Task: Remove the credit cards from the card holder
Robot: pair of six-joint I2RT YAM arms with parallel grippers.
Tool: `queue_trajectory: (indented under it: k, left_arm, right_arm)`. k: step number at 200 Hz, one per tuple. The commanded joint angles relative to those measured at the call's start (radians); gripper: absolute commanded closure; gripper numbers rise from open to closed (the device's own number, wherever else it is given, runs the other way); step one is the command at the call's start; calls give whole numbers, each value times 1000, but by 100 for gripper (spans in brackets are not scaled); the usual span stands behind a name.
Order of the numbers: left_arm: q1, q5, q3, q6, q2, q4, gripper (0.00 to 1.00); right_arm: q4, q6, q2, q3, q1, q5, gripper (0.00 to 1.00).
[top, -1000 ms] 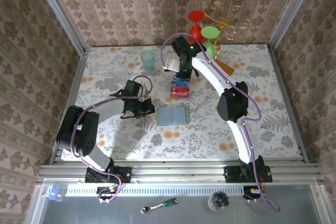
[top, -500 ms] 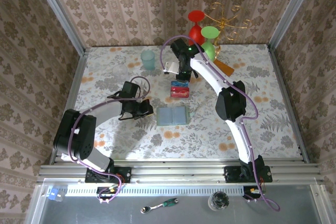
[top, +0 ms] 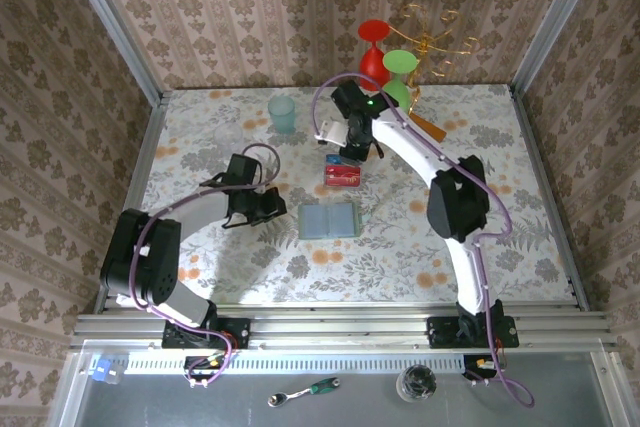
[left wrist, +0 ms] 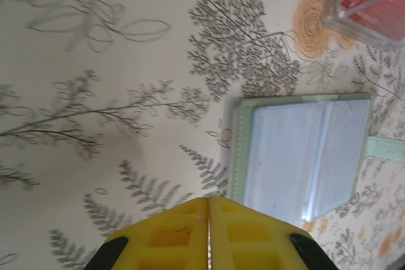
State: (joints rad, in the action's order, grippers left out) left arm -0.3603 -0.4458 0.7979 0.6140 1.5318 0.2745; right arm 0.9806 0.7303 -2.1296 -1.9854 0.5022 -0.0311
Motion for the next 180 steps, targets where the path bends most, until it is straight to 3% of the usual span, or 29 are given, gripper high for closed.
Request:
queue_trajectory:
  k: [1, 41, 66, 78, 91, 105, 113, 137, 153, 159, 180]
  left_arm:
    - [32, 46, -4, -60, -41, 62, 89]
    - [88, 96, -2, -125, -66, 90, 83]
    - [126, 185, 2, -177, -92, 134, 76]
    - [141, 229, -2, -198, -113, 143, 68]
    - [160, 270, -10, -216, -138, 148, 56]
    - [177, 303, -24, -240, -165, 138, 46]
    - [184, 325, -33, -248, -180, 130, 40]
    - [207, 376, -49, -271, -209, 113, 13]
    - [218, 419, -49, -285, -218, 105, 6]
    - [221, 440, -50, -288, -220, 101, 4]
    - [224, 525, -77, -299, -237, 58, 0]
  right_arm:
    - [-132, -79, 136, 123, 6, -18, 63]
    - [-292, -189, 309, 411, 7, -58, 57]
    - [-393, -264, 409, 593, 4, -92, 52]
    - [-437, -306, 456, 684, 0, -110, 48]
    - [-508, -355, 502, 774, -12, -118, 33]
    - [-559, -405, 547, 856, -33, -129, 27]
    - [-589, -433, 566, 894, -48, -138, 17]
    - [-649, -519, 605, 960, -104, -179, 13]
    - [-688, -574, 623, 991, -141, -201, 10]
    - [-708, -593, 629, 1004, -156, -206, 0]
    - [-778, -641, 644, 1051, -206, -223, 0]
